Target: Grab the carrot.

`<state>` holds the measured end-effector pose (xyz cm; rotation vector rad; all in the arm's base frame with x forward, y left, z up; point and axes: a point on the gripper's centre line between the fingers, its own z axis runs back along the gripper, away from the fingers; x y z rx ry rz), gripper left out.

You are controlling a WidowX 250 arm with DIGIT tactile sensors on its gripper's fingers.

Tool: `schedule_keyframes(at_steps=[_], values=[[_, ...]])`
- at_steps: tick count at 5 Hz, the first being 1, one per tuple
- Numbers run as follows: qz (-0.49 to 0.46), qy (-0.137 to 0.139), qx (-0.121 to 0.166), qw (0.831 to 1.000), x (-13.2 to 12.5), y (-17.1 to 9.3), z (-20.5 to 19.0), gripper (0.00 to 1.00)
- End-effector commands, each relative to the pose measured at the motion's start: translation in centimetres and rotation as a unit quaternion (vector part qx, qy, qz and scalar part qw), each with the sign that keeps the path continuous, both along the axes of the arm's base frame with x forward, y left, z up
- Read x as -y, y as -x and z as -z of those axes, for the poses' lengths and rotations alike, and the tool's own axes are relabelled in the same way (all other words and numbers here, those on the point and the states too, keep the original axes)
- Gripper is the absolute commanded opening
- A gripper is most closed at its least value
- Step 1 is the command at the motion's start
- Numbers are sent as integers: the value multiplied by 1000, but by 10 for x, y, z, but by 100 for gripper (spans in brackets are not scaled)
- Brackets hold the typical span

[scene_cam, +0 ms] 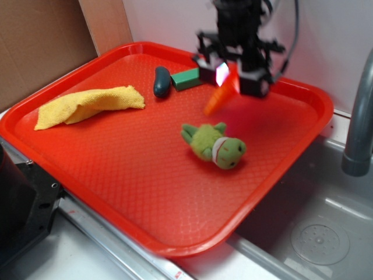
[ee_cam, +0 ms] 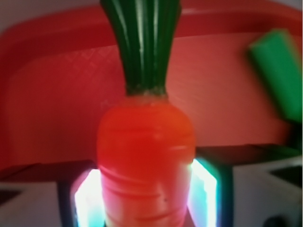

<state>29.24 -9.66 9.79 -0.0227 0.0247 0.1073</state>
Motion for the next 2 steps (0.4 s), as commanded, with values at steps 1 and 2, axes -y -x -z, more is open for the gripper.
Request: schedule_keyframes(at_steps=[1,2], values=[[-21,16,43,999,-47,69,-103,0],[-41,10,46,998,-63,107,-119,0]])
